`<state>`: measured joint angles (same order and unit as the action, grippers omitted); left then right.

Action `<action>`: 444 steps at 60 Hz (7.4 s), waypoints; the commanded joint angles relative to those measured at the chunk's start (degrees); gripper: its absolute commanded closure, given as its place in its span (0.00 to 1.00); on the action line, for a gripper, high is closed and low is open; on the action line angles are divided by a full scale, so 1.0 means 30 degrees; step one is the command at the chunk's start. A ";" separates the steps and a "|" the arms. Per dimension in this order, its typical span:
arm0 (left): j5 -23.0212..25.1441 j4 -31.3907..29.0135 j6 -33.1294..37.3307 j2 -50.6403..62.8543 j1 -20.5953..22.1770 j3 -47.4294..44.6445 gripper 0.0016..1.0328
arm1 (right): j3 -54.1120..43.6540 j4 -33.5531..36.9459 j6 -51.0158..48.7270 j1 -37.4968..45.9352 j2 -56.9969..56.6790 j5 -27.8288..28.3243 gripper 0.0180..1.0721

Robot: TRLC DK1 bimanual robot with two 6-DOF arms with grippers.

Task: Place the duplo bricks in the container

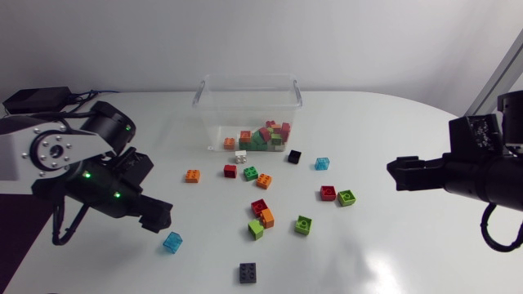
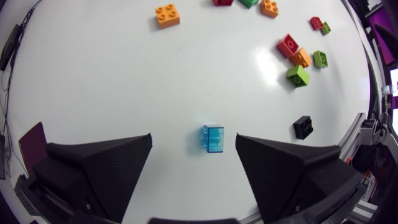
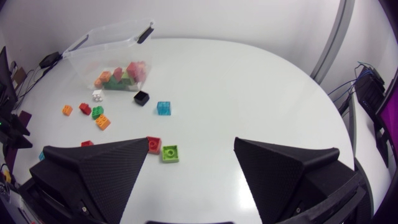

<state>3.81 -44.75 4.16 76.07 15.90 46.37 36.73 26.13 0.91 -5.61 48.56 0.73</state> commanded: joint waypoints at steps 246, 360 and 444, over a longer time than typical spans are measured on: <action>0.1570 0.8765 -0.0333 1.4633 -0.0320 2.0110 0.07 | 1.5559 0.2804 -0.2880 -0.5983 1.4489 0.0664 0.65; 0.2186 0.3990 0.1102 1.1468 -0.1960 0.7864 0.05 | 2.3645 -0.5487 -0.4433 -0.7916 2.3952 -0.2705 0.09; -0.1652 0.5249 -0.2267 0.9330 -0.0642 0.8538 0.85 | 1.2512 -0.2382 -0.1328 -0.4899 1.8766 -0.4521 0.09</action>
<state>-0.60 -28.58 -2.98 108.73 14.24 73.65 72.07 17.08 -5.30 -21.19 102.32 -12.29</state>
